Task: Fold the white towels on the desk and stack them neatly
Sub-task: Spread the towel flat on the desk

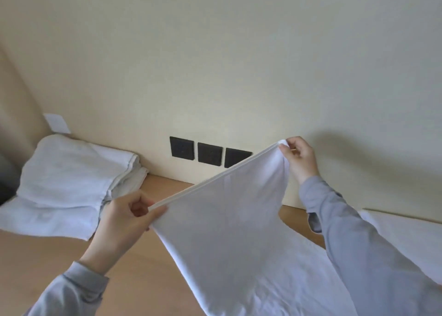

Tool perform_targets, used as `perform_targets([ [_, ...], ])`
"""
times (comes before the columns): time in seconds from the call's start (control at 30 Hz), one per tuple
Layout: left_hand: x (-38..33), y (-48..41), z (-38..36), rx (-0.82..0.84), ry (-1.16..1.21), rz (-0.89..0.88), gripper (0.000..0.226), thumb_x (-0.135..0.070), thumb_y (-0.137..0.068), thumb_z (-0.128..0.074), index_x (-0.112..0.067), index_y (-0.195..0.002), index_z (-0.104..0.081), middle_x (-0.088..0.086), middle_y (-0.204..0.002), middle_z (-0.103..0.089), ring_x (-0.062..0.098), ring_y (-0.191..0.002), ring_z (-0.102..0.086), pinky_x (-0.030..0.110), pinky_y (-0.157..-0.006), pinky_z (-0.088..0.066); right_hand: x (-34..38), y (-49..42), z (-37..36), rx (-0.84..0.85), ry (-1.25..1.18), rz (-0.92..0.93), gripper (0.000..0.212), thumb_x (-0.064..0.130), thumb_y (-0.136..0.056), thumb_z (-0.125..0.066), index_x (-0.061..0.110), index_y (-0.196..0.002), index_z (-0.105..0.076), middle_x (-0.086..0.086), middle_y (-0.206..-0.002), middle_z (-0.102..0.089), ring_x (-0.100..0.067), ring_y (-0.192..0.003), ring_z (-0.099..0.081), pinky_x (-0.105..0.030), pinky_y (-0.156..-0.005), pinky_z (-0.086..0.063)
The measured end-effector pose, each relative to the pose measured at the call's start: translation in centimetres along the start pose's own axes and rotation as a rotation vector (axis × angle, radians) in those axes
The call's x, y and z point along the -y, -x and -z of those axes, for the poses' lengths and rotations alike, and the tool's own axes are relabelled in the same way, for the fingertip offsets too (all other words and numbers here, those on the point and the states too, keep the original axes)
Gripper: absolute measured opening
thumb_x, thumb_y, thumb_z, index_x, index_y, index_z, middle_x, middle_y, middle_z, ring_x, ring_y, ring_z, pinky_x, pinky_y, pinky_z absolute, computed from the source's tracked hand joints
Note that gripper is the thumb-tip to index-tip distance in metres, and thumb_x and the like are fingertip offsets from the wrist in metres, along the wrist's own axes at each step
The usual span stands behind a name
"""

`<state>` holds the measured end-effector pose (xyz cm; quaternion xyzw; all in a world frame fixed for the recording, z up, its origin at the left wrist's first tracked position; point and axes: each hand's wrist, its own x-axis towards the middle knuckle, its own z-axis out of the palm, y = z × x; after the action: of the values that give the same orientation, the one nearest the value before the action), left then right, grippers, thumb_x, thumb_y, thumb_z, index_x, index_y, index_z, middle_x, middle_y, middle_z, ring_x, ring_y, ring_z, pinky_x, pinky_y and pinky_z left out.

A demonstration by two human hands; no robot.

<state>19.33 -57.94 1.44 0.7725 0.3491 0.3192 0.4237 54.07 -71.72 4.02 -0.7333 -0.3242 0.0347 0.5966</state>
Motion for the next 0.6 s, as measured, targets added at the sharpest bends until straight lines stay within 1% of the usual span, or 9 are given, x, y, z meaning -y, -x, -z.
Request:
perform_targets([
  [0.07,3.2,-0.7,2.0,-0.022,0.034,0.099,0.023,-0.018,-0.073,-0.077,-0.008,-0.063,-0.060,0.015,-0.060,-0.064,0.018,-0.048,-0.055,0.025,-0.050,-0.049,-0.4,-0.6,-4.8,0.061,0.012,-0.002,0.008,0.010,-0.087,-0.062,0.010,-0.081,-0.056,0.005,-0.071,-0.051,-0.011,-0.070,-0.045,-0.015,-0.064,-0.037],
  [0.1,4.9,-0.9,3.0,-0.036,0.044,0.137,0.023,-0.017,-0.073,-0.077,-0.007,-0.064,-0.060,0.014,-0.061,-0.065,0.016,-0.047,-0.054,0.022,-0.050,-0.049,-0.7,-0.7,-7.2,0.095,0.018,0.000,0.008,0.010,-0.087,-0.062,0.010,-0.082,-0.056,0.003,-0.071,-0.051,-0.011,-0.069,-0.044,-0.016,-0.064,-0.037],
  [0.17,8.3,-0.8,4.6,-0.070,0.053,0.215,0.023,-0.017,-0.073,-0.078,-0.006,-0.064,-0.060,0.010,-0.057,-0.064,0.014,-0.044,-0.054,0.017,-0.048,-0.046,-1.3,-0.7,-12.1,0.163,0.015,-0.011,0.006,0.011,-0.087,-0.061,0.009,-0.083,-0.056,-0.001,-0.074,-0.051,-0.011,-0.068,-0.044,-0.017,-0.063,-0.037],
  [0.23,11.6,0.0,5.9,-0.103,0.057,0.298,0.023,-0.018,-0.073,-0.078,-0.009,-0.062,-0.060,0.006,-0.053,-0.063,0.013,-0.042,-0.054,0.013,-0.047,-0.044,-2.0,-0.3,-17.0,0.228,0.015,-0.035,0.008,0.013,-0.087,-0.060,0.010,-0.083,-0.055,0.000,-0.072,-0.050,-0.010,-0.063,-0.042,-0.014,-0.060,-0.036],
  [0.3,14.9,1.4,6.7,-0.109,0.064,0.380,0.022,-0.019,-0.073,-0.078,-0.012,-0.060,-0.062,0.005,-0.054,-0.065,0.017,-0.043,-0.056,0.016,-0.050,-0.046,-2.7,0.4,-21.5,0.303,0.038,-0.046,0.009,0.014,-0.087,-0.060,0.010,-0.082,-0.055,0.005,-0.068,-0.048,-0.007,-0.060,-0.041,-0.007,-0.055,-0.035],
  [0.4,19.2,3.8,7.4,-0.103,0.095,0.500,0.020,-0.017,-0.075,-0.076,-0.015,-0.060,-0.063,0.007,-0.058,-0.067,0.021,-0.046,-0.058,0.029,-0.057,-0.050,-3.9,1.8,-27.6,0.403,0.079,-0.060,0.005,0.013,-0.087,-0.060,0.009,-0.085,-0.057,0.008,-0.070,-0.049,-0.003,-0.063,-0.043,-0.001,-0.053,-0.033],
  [0.47,21.7,5.4,7.8,-0.112,0.102,0.568,0.021,-0.017,-0.076,-0.075,-0.018,-0.059,-0.063,0.007,-0.056,-0.066,0.019,-0.046,-0.058,0.028,-0.057,-0.049,-5.2,3.2,-31.4,0.451,0.095,-0.094,0.007,0.012,-0.087,-0.059,0.006,-0.086,-0.057,0.005,-0.074,-0.051,-0.006,-0.065,-0.044,-0.001,-0.053,-0.034],
  [0.53,23.9,6.7,8.5,-0.132,0.111,0.623,0.022,-0.016,-0.077,-0.075,-0.017,-0.059,-0.062,0.008,-0.055,-0.065,0.020,-0.046,-0.058,0.024,-0.054,-0.048,-6.6,4.8,-35.1,0.511,0.131,-0.123,0.010,0.013,-0.087,-0.058,0.003,-0.088,-0.057,0.002,-0.077,-0.051,-0.010,-0.067,-0.044,-0.004,-0.053,-0.034],
  [0.6,26.0,7.9,9.3,-0.152,0.111,0.684,0.024,-0.014,-0.076,-0.075,-0.014,-0.058,-0.061,0.009,-0.054,-0.065,0.021,-0.045,-0.057,0.022,-0.052,-0.047,-7.8,6.6,-38.4,0.590,0.166,-0.140,0.005,0.013,-0.087,-0.056,0.009,-0.084,-0.054,0.007,-0.071,-0.049,-0.009,-0.064,-0.043,-0.006,-0.052,-0.033],
])
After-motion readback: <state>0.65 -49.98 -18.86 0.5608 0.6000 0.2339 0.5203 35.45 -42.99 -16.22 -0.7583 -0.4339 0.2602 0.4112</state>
